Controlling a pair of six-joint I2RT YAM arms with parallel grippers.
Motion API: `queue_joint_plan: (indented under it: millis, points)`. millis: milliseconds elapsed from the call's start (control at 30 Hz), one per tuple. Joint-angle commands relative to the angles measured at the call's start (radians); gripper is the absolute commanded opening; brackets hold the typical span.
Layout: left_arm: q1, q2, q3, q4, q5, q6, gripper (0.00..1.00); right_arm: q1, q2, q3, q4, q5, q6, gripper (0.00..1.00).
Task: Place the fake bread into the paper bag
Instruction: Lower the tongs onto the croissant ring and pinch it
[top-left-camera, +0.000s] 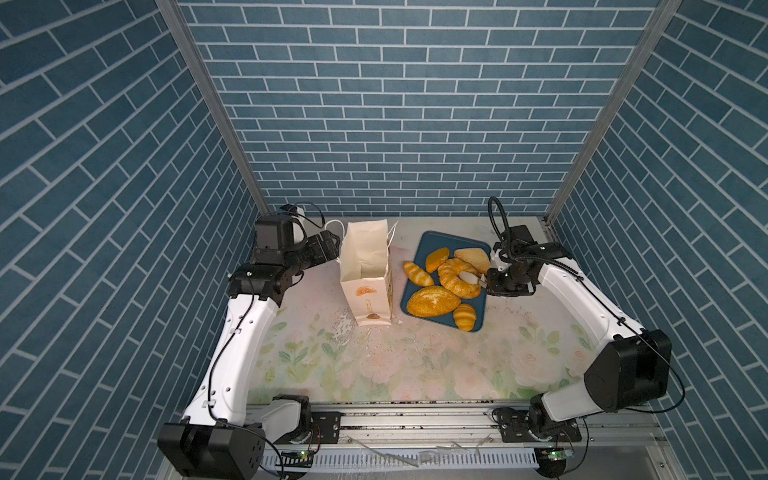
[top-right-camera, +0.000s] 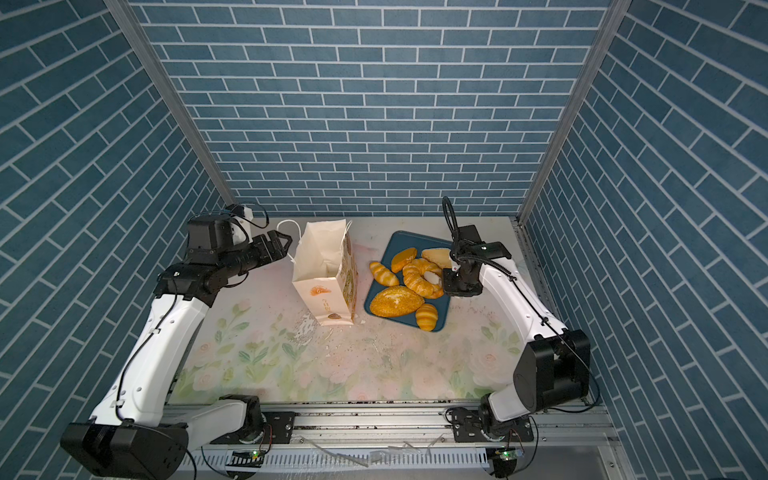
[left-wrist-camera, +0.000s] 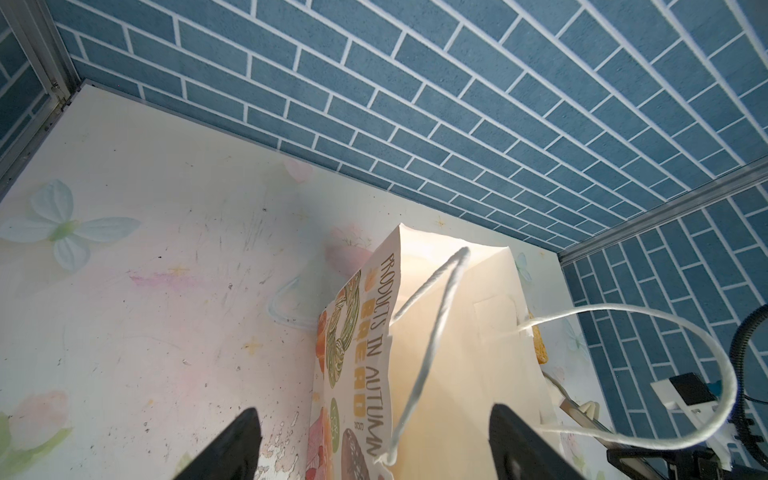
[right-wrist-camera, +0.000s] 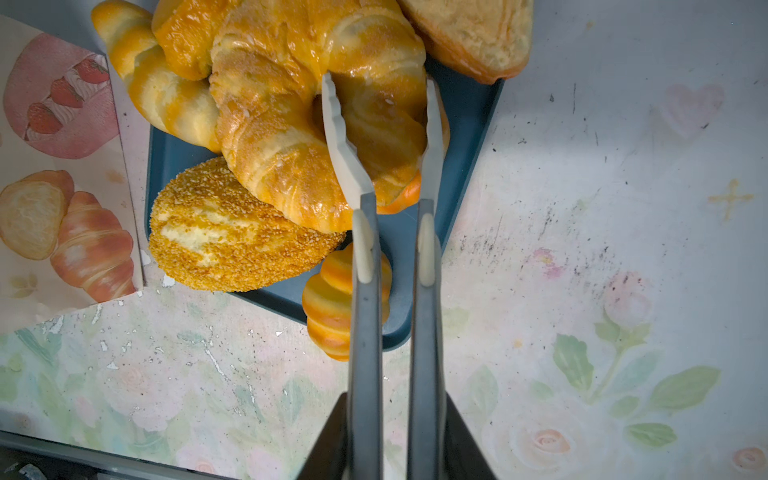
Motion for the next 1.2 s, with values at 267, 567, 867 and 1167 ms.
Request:
queue_joint_plan:
  millis: [267,567,867,1167]
  points:
    - [-0.009,-0.012,0.023,0.010,-0.002,0.009,0.87,-0.001,-0.082,0.025,-0.034,-0.023,-0.016,0.17]
    - [-0.012,-0.017,0.024,0.016,-0.005,0.004,0.87,-0.003,-0.135,0.067,-0.064,0.024,-0.030,0.14]
    - [-0.023,-0.043,0.013,0.015,-0.009,0.002,0.87,-0.003,-0.191,0.134,-0.129,0.114,-0.071,0.14]
    - [-0.023,-0.063,-0.007,0.011,-0.025,0.002,0.87,-0.002,-0.222,0.254,-0.168,0.175,-0.130,0.14]
